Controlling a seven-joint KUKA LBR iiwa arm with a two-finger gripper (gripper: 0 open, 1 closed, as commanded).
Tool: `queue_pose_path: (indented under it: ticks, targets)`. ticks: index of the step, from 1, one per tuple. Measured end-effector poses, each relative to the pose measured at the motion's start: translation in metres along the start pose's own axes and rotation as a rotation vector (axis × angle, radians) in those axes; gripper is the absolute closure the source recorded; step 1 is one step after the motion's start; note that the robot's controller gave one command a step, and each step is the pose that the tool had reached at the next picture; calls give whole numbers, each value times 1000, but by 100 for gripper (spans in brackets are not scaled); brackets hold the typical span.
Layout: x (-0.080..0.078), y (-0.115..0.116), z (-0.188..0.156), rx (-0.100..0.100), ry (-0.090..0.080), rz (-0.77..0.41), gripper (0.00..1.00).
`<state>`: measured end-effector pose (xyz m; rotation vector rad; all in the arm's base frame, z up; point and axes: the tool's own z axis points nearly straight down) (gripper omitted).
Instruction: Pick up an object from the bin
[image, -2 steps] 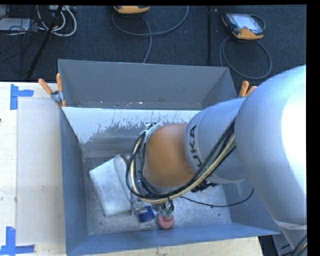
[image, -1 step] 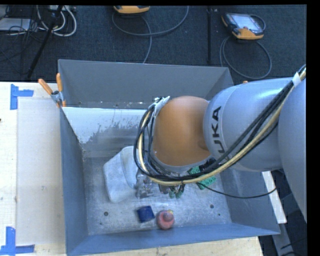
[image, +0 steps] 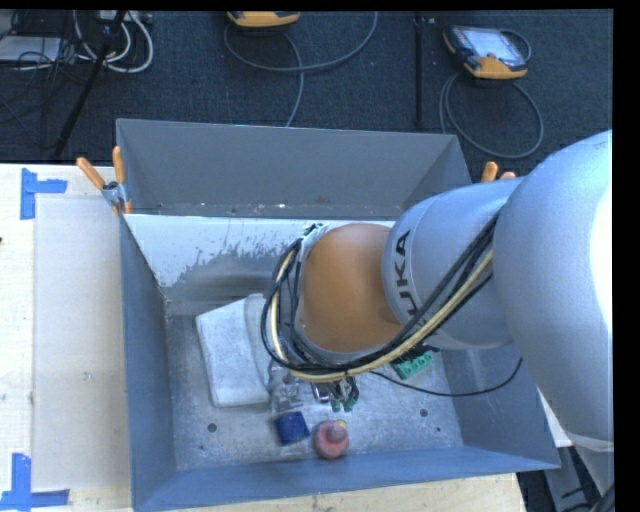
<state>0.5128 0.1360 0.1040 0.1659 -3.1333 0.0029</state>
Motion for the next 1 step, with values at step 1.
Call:
queue_pose_path:
  ticks: [1]
  targets:
    - [-10,-1,-99,-2,-11,-3,100]
